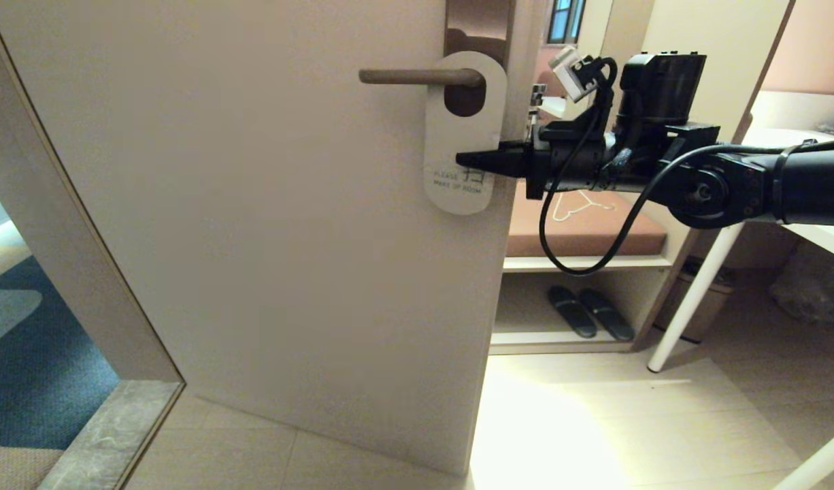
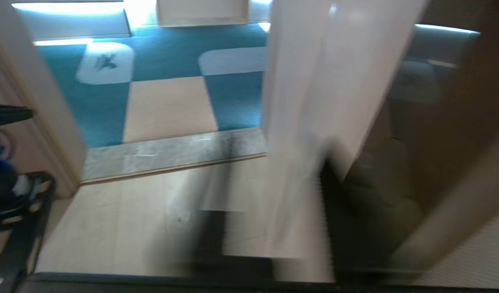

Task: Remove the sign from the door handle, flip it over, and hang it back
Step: Take down the sign

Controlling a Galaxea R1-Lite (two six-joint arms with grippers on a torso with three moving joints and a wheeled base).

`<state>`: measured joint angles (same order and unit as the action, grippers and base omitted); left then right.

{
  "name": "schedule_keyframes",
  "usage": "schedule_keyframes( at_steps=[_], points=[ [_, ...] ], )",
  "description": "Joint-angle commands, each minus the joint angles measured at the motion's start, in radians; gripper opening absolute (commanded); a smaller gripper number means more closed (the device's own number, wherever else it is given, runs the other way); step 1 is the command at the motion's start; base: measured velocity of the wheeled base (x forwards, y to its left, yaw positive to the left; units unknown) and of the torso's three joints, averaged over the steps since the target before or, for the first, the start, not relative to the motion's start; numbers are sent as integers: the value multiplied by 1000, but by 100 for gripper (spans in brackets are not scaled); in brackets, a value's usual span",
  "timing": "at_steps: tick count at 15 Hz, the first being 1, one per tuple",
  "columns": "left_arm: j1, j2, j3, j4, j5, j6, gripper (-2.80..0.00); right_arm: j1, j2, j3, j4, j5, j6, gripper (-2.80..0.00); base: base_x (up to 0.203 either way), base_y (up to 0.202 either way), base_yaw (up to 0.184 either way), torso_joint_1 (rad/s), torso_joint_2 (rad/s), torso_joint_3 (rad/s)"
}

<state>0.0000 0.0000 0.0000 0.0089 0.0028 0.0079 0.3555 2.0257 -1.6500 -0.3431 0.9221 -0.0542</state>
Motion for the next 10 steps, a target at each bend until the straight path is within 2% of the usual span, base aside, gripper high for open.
schedule_keyframes(
  at_steps=[1, 10],
  points=[
    [0, 2, 0, 0, 0, 0, -280, 0, -2, 1, -5, 3, -4, -280, 0, 0, 0, 0, 0, 0],
    [0, 2, 0, 0, 0, 0, -280, 5, -7, 14, -7, -62, -10, -280, 0, 0, 0, 0, 0, 0]
  ],
)
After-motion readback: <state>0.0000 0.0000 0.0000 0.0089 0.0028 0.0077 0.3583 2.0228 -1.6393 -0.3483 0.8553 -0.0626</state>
